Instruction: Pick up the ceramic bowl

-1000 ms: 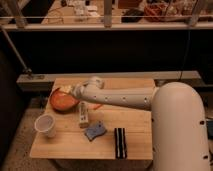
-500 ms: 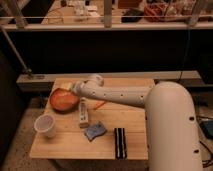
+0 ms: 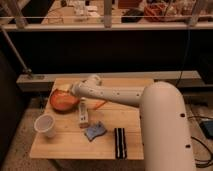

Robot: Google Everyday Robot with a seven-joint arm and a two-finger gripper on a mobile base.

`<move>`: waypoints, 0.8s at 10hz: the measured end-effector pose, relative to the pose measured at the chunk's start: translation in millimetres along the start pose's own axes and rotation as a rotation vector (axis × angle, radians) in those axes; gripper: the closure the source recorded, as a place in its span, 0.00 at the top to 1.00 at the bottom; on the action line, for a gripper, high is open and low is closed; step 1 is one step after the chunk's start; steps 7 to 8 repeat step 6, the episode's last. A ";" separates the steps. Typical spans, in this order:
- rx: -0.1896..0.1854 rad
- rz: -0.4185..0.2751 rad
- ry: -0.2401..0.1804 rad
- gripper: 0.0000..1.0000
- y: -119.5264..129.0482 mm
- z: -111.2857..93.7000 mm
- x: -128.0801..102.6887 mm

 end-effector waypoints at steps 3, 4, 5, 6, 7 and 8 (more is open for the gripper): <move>0.002 0.004 0.016 0.80 4.0 -2.8 0.9; 0.015 0.007 0.040 0.80 2.7 -14.3 6.6; 0.025 0.011 0.059 0.80 2.2 -25.5 12.5; 0.029 0.013 0.072 0.80 2.2 -33.5 17.3; 0.029 0.013 0.072 0.80 2.2 -33.5 17.3; 0.029 0.013 0.072 0.80 2.2 -33.5 17.3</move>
